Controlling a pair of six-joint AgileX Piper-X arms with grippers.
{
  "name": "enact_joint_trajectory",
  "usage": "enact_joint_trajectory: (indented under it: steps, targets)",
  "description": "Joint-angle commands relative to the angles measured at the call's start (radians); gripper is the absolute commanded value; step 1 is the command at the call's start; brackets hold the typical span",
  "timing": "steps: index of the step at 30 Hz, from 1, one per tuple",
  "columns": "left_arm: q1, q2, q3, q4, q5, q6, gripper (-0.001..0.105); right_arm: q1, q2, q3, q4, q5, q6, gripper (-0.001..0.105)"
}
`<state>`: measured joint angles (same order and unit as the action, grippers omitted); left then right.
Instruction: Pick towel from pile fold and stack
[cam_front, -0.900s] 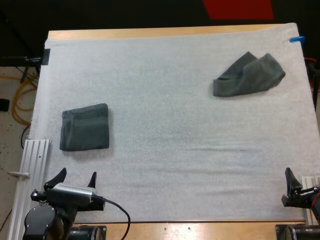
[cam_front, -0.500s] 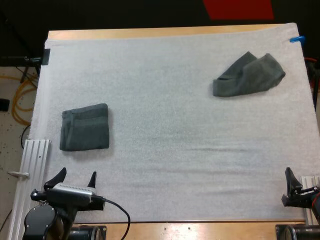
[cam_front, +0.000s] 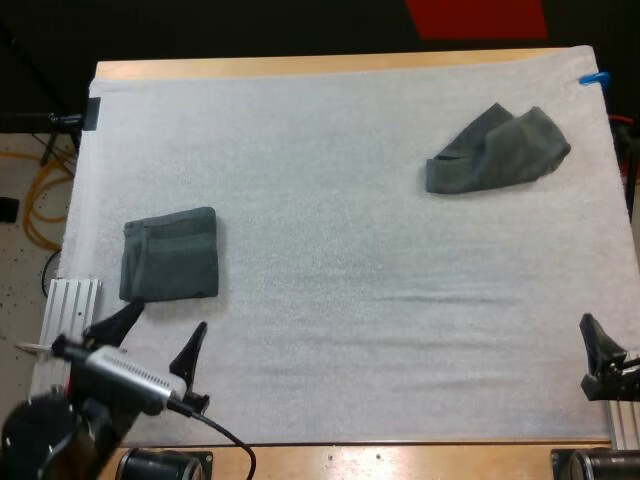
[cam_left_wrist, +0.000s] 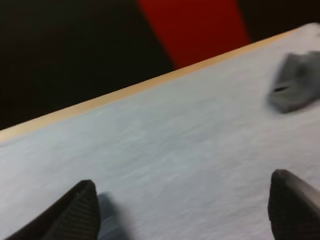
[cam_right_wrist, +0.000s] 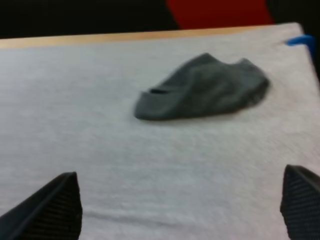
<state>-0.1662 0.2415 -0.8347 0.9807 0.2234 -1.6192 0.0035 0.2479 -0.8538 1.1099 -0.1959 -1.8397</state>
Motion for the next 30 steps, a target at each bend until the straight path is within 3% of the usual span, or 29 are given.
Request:
enact_joint_trajectory:
  steps: [1,6,14,23,30]
  targets:
    - [-0.019,0.033,-0.03,-0.015,0.039,0.001,0.067,0.001,0.029,-0.04,0.017,-0.051,0.003,0.078]
    - [-0.087,0.177,-0.142,-0.015,0.146,0.001,0.067,0.001,0.139,-0.179,0.105,-0.145,0.003,0.078]
    - [-0.107,0.264,-0.17,-0.015,0.155,0.001,0.067,0.001,0.278,-0.219,0.12,-0.144,0.003,0.078]
    - [-0.107,0.316,-0.17,0.01,0.181,0.001,0.067,0.043,0.712,-0.23,-0.173,0.012,0.074,0.078]
    - [-0.107,0.378,-0.17,0.07,0.199,0.031,0.067,0.073,1.152,-0.316,-0.401,0.061,0.218,0.078]
